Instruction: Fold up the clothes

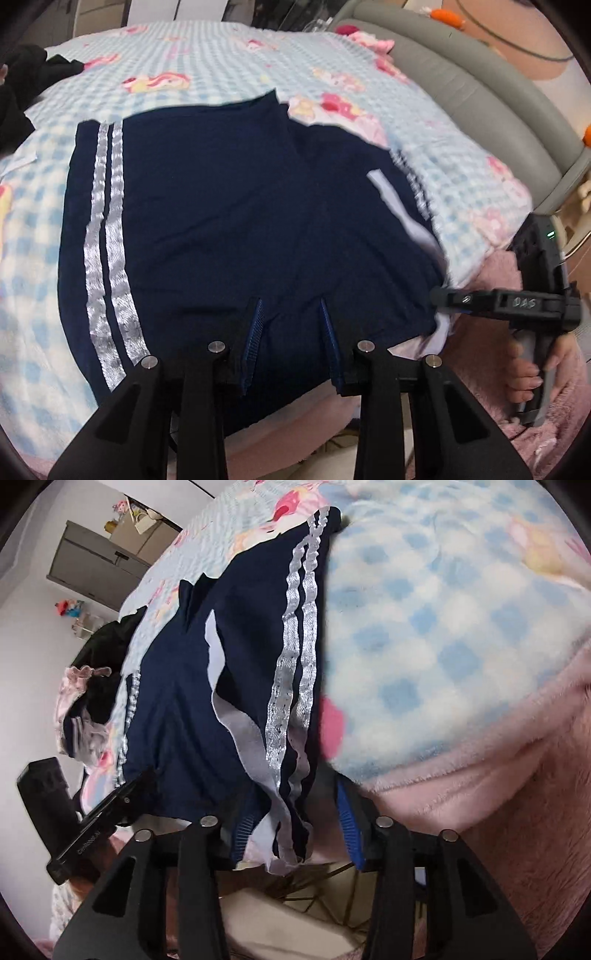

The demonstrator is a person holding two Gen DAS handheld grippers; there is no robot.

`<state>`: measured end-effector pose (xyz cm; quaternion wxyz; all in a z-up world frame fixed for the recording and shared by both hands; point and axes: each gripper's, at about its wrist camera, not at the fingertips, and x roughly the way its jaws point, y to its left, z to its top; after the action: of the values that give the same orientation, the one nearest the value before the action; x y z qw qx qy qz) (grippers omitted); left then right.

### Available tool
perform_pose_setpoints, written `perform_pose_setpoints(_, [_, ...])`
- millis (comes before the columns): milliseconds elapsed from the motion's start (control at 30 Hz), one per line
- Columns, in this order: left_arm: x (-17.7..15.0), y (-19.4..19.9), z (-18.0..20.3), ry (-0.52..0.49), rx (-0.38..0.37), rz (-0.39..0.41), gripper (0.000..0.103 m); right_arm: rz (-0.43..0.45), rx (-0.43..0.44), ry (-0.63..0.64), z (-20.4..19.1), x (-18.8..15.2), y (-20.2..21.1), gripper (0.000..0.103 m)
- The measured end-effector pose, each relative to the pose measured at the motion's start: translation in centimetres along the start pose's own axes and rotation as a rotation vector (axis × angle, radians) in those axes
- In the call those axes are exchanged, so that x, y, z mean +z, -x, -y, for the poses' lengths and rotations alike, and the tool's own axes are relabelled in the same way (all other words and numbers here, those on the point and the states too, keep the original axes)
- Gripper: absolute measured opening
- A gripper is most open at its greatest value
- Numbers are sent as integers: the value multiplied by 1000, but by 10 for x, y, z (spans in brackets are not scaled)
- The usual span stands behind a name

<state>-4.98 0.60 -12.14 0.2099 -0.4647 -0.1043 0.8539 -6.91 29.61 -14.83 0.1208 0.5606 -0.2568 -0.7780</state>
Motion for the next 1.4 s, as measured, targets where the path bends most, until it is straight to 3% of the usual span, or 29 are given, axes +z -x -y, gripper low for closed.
perform_pose_setpoints(100, [-2, 3, 4, 0, -39, 17, 32, -14, -26, 46, -11, 2, -8, 49])
perform_pose_setpoints(133, [-2, 3, 5, -1, -41, 15, 32, -5, -25, 68, -16, 3, -6, 27])
perform_pose_setpoints(167, [-2, 3, 6, -2, -39, 11, 32, 3, -23, 90, -21, 5, -5, 15])
perform_pose_setpoints(300, [0, -2, 7, 17, -42, 11, 32, 62, -8, 200, -54, 29, 8, 5])
perform_pose_setpoints(500, [2, -6, -5, 102, -48, 15, 32, 103, 67, 394, -126, 64, 1, 5])
perform_pose_setpoints(633, [2, -1, -24, 192, -75, 35, 32, -25, 83, 421, -148, 52, -53, 7])
perform_pose_setpoints(733, [2, 3, -39, 256, -119, 51, 32, -105, 17, 423, -139, 36, -85, 9])
perform_pose_setpoints(800, [1, 4, -46, 287, -174, 44, 32, -85, 74, 404, -134, 33, -71, 23])
perform_pose_setpoints(833, [1, 3, -46, 290, -198, 38, 33, -80, 119, 405, -134, 33, -59, 39])
perform_pose_setpoints(867, [1, 2, -46, 291, -221, 33, 34, -62, 165, 423, -134, 33, -44, 43])
perform_pose_setpoints(933, [1, 1, -43, 283, -244, 33, 34, 38, 215, 452, -127, 32, -7, 46])
perform_pose_setpoints(1033, [3, 0, -39, 284, -278, 38, 37, 137, 203, 378, -100, 33, 22, 47])
perform_pose_setpoints(1133, [7, -5, -39, 315, -300, 27, 39, 134, 164, 268, -65, 31, 18, 47])
perform_pose_setpoints(1233, [15, -10, -19, 238, -234, 0, 39, 119, 167, 192, -40, 25, 15, 47])
perform_pose_setpoints(1400, [33, -15, 30, 116, -236, -15, 39, 186, 226, 208, -36, 14, 37, 46])
